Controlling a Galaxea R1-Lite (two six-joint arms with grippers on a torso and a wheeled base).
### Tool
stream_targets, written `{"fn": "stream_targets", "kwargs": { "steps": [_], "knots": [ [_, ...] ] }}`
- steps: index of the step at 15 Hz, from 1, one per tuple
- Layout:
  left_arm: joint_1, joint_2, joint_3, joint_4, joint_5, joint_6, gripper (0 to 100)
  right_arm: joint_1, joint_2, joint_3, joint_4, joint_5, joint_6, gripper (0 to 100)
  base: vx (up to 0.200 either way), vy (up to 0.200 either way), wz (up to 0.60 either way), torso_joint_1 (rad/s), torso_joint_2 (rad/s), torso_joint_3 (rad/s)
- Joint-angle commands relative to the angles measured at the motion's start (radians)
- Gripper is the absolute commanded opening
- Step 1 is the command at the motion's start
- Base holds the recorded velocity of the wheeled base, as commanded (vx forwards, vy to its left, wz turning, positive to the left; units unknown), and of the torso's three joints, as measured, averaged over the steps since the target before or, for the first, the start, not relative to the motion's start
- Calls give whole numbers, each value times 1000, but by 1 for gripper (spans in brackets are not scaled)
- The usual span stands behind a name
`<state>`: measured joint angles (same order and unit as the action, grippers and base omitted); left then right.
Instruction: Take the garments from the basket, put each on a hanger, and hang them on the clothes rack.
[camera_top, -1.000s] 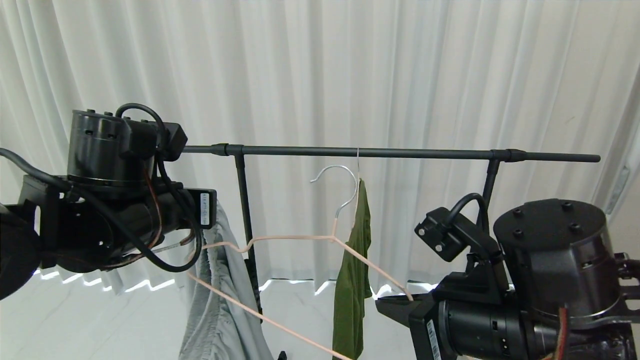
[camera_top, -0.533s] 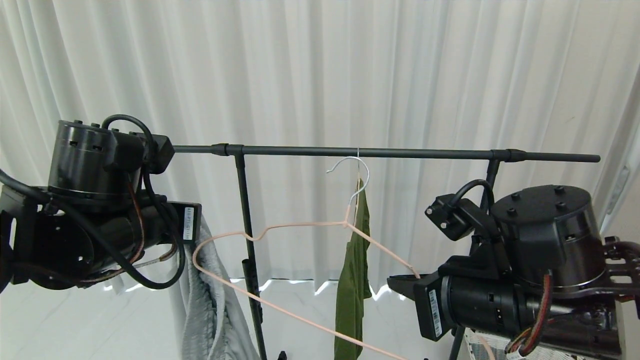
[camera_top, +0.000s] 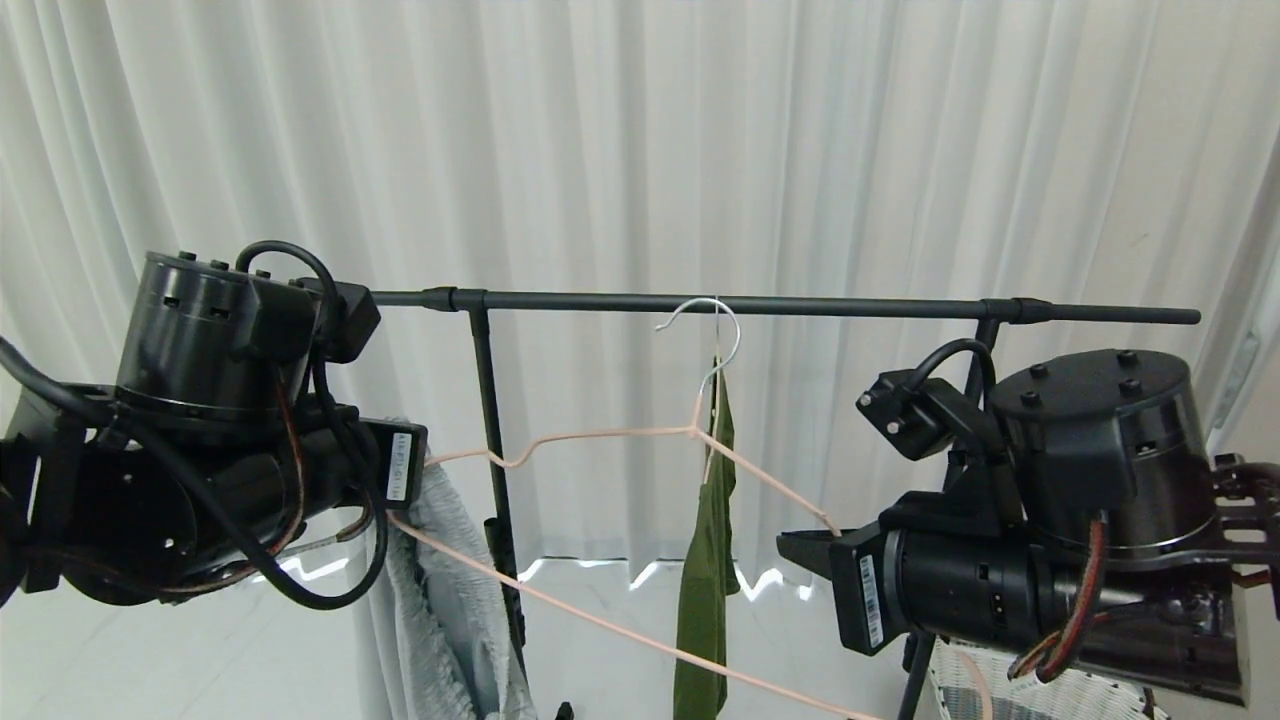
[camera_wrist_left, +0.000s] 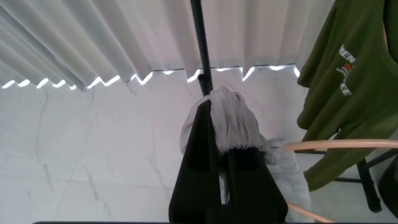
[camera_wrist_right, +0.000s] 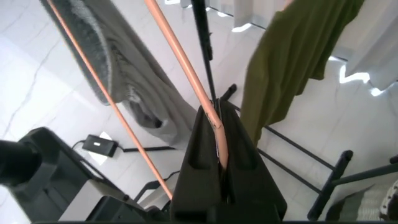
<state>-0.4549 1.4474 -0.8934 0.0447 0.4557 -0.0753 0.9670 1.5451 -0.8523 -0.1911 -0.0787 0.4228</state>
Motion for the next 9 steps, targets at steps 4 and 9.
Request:
{"fn": "stream_targets", "kwargs": {
  "steps": [4, 9],
  "knots": [
    [-2, 53, -27, 0, 0, -41, 0, 104, 6, -2, -1, 2, 34, 0, 0, 0, 0, 0, 0, 0],
    [7, 73, -45, 3, 0, -46, 0, 114, 49, -1, -14, -1, 82, 0, 0, 0, 0, 0, 0, 0]
  ]
}}
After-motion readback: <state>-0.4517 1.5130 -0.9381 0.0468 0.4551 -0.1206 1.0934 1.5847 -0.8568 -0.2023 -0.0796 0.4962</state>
